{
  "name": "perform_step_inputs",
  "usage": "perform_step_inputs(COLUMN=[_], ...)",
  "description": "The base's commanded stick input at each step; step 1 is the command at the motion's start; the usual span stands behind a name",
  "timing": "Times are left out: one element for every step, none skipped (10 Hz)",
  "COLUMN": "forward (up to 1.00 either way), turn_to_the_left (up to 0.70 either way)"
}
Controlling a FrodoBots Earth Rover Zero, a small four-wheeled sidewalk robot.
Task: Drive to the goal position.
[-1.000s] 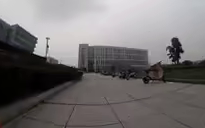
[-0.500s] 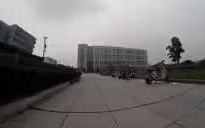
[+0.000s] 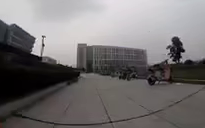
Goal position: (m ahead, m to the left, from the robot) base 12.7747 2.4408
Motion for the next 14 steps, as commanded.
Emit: perform_step_inputs(forward=[0.7,0.7,0.7,0.7,0.7,0.7,0.7,0.7,0.7,0.7,0.7,0.7,0.7,0.7], turn_to_the_left=[0.35,0.35,0.35,0.27,0.0,0.0,0.0,0.0,0.0,0.0,0.0,0.0,0.0,0.0])
